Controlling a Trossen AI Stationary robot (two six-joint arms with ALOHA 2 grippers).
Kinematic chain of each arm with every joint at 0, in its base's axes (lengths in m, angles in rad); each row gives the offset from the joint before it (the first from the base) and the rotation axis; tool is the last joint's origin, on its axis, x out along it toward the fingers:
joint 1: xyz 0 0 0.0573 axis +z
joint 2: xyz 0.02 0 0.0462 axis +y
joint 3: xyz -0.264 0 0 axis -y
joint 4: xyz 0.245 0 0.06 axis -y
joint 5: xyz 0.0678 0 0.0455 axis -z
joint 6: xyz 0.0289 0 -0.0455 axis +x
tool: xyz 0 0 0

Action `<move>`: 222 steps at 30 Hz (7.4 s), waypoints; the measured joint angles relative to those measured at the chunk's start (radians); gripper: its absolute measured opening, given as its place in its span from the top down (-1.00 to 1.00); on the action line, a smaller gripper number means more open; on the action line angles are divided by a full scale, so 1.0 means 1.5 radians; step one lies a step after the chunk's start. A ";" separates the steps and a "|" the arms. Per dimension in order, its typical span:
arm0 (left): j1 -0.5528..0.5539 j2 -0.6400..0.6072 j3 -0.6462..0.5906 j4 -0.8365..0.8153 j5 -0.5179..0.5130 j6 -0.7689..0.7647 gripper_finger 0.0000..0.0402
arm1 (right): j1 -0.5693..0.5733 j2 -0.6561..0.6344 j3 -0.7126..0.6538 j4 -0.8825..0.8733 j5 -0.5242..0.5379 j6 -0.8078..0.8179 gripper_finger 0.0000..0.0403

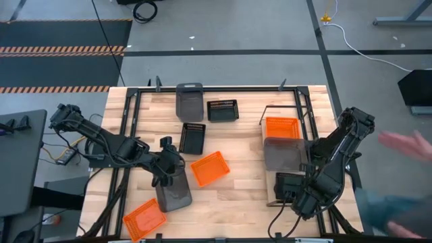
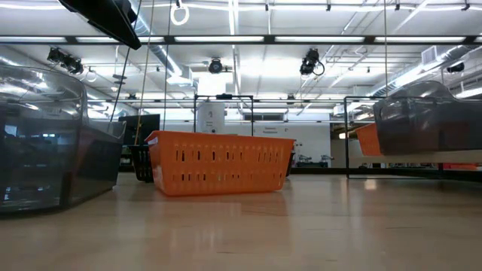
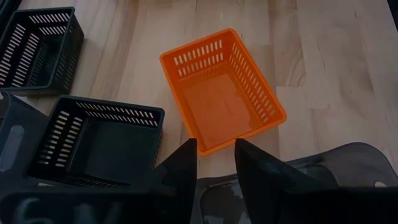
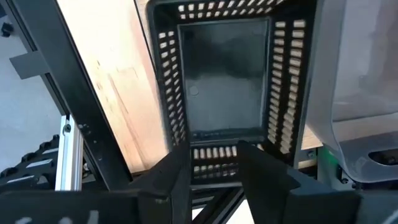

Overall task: Stack baskets on shelf by color
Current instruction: Put bottom black bin on the shelf, then stack the top orange bin on top of the orange bin on the shelf

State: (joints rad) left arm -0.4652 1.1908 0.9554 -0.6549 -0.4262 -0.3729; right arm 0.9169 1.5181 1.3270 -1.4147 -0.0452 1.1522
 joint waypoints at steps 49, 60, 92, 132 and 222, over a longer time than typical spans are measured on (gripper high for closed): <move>0.001 0.000 0.000 -0.001 -0.016 0.000 0.42 | -0.198 0.002 -0.048 0.098 -0.016 0.209 0.32; 0.001 0.000 0.000 -0.003 -0.016 0.019 0.42 | -0.198 0.002 -0.118 0.195 -0.041 0.228 0.32; 0.001 0.000 0.000 -0.006 -0.015 0.017 0.42 | -0.214 0.001 -0.149 0.319 -0.043 0.158 0.32; 0.001 0.000 0.000 -0.006 -0.016 0.017 0.42 | -0.232 0.001 -0.140 0.276 -0.054 0.115 0.32; -0.004 0.074 0.000 -0.016 -0.124 -0.095 0.42 | -0.438 0.283 -0.061 0.742 0.067 -0.806 0.04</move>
State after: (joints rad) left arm -0.4709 1.3022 0.9550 -0.6781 -0.6125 -0.5156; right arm 0.2599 1.9427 1.2348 -0.3020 0.0560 -0.0566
